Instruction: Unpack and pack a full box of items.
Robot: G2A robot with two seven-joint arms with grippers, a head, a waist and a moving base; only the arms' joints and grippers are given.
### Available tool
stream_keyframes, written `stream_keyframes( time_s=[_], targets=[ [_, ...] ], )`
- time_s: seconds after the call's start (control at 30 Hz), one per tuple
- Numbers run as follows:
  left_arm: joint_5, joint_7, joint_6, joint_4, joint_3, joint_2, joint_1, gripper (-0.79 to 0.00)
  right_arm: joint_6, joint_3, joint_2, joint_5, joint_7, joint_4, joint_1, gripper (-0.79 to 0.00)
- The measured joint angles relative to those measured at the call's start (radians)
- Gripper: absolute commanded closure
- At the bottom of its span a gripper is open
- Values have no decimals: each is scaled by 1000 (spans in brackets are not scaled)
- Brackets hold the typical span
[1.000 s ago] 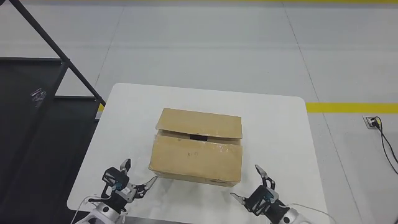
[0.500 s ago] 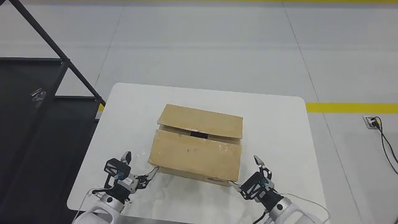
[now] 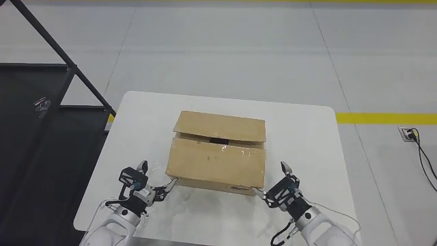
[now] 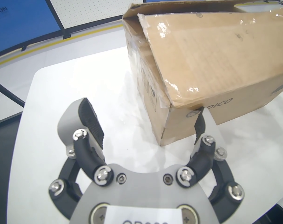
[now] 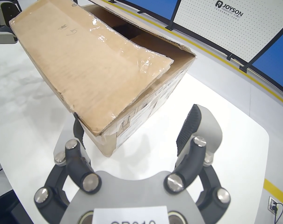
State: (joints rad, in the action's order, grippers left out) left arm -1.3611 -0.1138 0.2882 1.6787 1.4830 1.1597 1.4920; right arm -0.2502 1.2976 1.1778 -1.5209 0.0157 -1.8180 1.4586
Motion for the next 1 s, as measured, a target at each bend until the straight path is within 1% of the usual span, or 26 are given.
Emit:
stream_keyframes(
  time_s=[0.17,0.23,0.27,0.33,0.4,0.5,0.7,0.77,0.8,0.9,0.97,1.0],
  targets=[
    [1,4,1,-4,-5,1,-13,-785,-16,5,0,14,3,5,-11,-785],
    [-8,-1,10,-3,2,-1,-7,-785,-44,23,-3,31,-11,-11,2,-785],
    [-11,-6,16,-1,10,-2,0,-785,-72,35,-6,47,-24,-23,13,-785],
    [3,-24,46,6,38,-7,24,-785,-170,79,-15,89,-61,-57,48,-785],
    [36,-45,77,14,81,-12,54,-785,-225,97,-18,99,-69,-65,57,-785],
    [70,-67,85,23,136,-16,90,-785,-199,90,-18,97,-67,-63,54,-785],
    [69,-67,84,23,133,-16,89,-785,-200,89,-18,97,-68,-64,54,-785],
    [69,-67,84,23,133,-16,89,-785,-218,78,-17,110,-77,-67,51,-785],
    [69,-67,84,23,133,-16,89,-785,-226,73,-15,139,-78,-61,42,-785],
    [76,-67,83,25,134,-15,88,-785,-185,53,-5,253,-60,-44,1,-785],
    [111,-68,86,31,140,-15,82,-785,-206,49,-1,354,-68,-26,-27,-785],
    [141,-67,99,36,147,-15,77,-785,-243,52,1,437,-70,-8,-48,-785]
  ],
)
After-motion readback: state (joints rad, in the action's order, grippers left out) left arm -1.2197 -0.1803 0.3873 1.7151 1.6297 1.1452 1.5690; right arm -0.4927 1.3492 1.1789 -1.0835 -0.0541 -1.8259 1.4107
